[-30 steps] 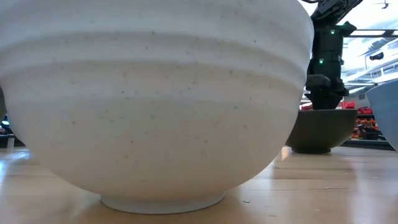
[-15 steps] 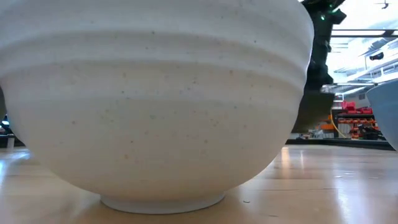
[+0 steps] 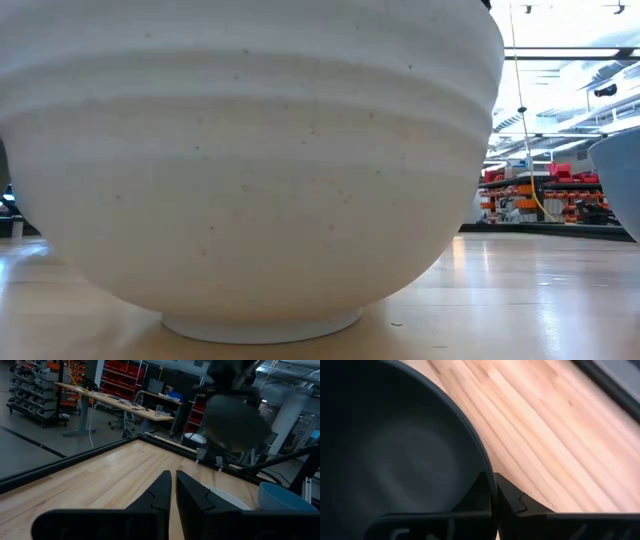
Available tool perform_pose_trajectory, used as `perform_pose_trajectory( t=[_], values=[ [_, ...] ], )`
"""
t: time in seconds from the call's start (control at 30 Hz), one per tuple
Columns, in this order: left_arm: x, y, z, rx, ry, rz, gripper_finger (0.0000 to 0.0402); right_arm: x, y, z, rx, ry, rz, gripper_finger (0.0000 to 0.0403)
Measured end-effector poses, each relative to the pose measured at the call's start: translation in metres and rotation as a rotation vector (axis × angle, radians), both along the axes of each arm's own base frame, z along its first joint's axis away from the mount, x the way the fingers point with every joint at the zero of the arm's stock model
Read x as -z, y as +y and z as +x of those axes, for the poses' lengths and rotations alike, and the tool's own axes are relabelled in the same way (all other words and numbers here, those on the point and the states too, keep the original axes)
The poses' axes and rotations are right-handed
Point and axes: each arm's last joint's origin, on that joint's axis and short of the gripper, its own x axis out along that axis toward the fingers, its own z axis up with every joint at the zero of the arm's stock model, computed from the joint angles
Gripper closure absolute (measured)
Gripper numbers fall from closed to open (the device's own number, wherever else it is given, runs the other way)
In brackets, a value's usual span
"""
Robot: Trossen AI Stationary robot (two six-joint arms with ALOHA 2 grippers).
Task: Nest bowls inside each other
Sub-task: Stack the right black bowl on top of the top white bowl
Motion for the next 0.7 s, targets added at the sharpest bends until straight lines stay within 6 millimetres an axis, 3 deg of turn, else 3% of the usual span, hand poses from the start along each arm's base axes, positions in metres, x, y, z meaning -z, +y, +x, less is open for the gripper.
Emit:
perform_pose_trajectory(
  t=[0.23, 0.7],
  values=[
    [0.000, 0.000, 0.000, 0.000, -0.002, 0.001, 0.0371, -0.008, 0.003, 0.010, -0.064, 0.002, -0.042, 0.0398],
    [0.000, 0.000, 0.000, 0.000, -0.006, -0.006, 0.0370, 0.025, 0.001, 0.028, -0.092, 0.188, -0.021, 0.0398]
  ],
)
